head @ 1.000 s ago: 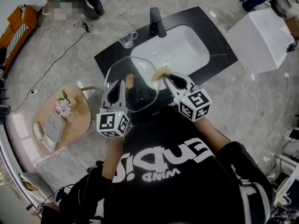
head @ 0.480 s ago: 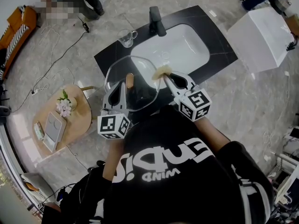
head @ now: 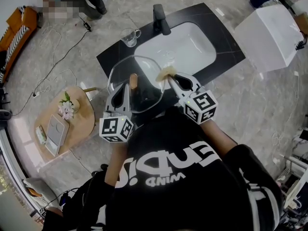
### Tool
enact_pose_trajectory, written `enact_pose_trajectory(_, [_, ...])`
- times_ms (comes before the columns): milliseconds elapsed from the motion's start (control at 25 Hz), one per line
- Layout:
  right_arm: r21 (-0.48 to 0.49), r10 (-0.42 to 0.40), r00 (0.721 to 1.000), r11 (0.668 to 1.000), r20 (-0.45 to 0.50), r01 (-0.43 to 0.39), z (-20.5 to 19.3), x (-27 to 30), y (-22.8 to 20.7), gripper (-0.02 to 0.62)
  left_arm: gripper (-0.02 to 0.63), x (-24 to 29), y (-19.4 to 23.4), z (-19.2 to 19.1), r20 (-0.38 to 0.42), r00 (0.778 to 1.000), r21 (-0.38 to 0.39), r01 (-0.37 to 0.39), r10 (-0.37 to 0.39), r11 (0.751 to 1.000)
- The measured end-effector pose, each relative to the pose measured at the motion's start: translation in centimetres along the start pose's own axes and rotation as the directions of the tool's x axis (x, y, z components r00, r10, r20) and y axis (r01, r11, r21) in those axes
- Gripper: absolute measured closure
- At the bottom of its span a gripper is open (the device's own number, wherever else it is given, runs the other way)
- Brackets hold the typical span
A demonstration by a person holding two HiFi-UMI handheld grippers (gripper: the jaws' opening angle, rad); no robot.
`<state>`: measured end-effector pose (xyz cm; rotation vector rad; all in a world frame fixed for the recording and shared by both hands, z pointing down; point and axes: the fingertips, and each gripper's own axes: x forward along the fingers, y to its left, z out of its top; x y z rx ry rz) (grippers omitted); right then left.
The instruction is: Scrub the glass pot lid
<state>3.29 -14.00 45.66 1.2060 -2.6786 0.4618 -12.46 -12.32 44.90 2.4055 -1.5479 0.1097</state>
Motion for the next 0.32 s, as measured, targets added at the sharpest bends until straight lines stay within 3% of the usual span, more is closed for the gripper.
enact_pose_trajectory(320, [0.007, 0.002, 1.0, 1.0, 0.0, -0.002, -0.07, -0.19, -0.28, 0.558, 0.594, 0.09, -0.1, 0.05, 0.0, 1.0, -0.016, 0.005, -0.005, 1.0])
